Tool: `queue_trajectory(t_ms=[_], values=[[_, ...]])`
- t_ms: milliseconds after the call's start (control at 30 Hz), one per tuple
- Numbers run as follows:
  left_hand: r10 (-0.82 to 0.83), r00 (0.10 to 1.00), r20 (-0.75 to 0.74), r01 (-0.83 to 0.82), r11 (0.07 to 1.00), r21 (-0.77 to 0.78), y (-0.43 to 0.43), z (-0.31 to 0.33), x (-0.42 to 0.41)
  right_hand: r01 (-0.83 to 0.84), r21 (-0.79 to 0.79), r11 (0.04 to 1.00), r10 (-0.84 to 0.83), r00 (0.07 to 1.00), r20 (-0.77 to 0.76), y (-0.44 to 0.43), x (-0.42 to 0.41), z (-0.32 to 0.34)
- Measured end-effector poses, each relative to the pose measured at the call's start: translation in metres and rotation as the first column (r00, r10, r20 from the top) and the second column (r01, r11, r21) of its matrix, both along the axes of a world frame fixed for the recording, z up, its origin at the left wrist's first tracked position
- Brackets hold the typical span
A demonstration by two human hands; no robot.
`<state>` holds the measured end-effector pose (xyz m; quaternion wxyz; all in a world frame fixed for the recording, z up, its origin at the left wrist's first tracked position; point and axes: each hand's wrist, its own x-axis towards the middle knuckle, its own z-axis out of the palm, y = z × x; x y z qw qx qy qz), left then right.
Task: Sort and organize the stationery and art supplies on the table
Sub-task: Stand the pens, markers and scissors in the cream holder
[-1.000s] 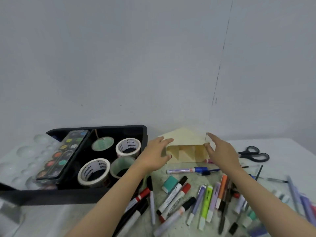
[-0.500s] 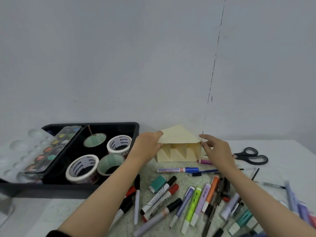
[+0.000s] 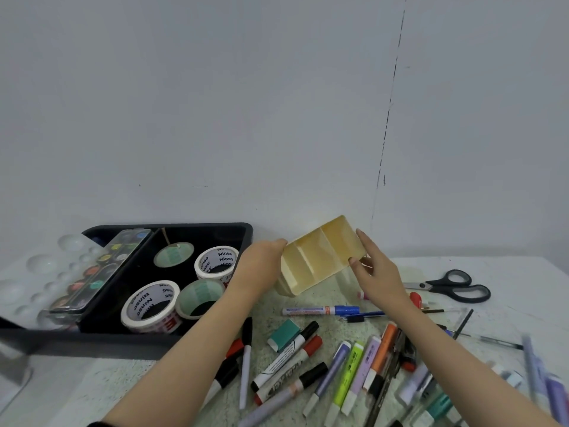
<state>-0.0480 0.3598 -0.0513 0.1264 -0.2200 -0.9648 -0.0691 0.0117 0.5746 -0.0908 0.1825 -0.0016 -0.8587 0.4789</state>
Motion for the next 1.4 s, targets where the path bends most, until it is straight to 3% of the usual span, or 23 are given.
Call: queue_trajectory(t_ms=[167,367,600,867,1067,1400], values=[[-0.035,0.985,0.171,-0.012,0.964,0.267,0.001,-0.001,0.008,-0.044,-0.119,0.992,0.05,0.998,0.043,-0.011,-0.001,0.01],[0.038,0.959,0.28,-0.124,0.946,0.298,0.006,-0.013,0.007,-0.157,-0.164,0.974,0.179,0.975,0.128,-0.032,-0.004,0.004],[0.083,0.964,0.251,-0.187,0.884,0.427,0.004,-0.032,0.019,-0.197,-0.04,0.98,0.201,0.971,0.132,-0.045,-0.011,-0.007],[-0.133,0.945,0.3,-0.145,0.651,0.745,-0.007,-0.048,0.042,-0.211,-0.059,0.976,0.219,0.961,0.172,-0.054,-0.009,-0.011],[-0.241,0.906,0.348,-0.165,0.556,0.815,-0.013,-0.056,0.051,-0.26,-0.105,0.96,0.276,0.942,0.191,-0.056,-0.001,-0.014],[-0.246,0.89,0.383,-0.237,0.469,0.851,-0.013,-0.062,0.057,-0.301,-0.16,0.94,0.329,0.925,0.191,-0.059,0.014,-0.016]])
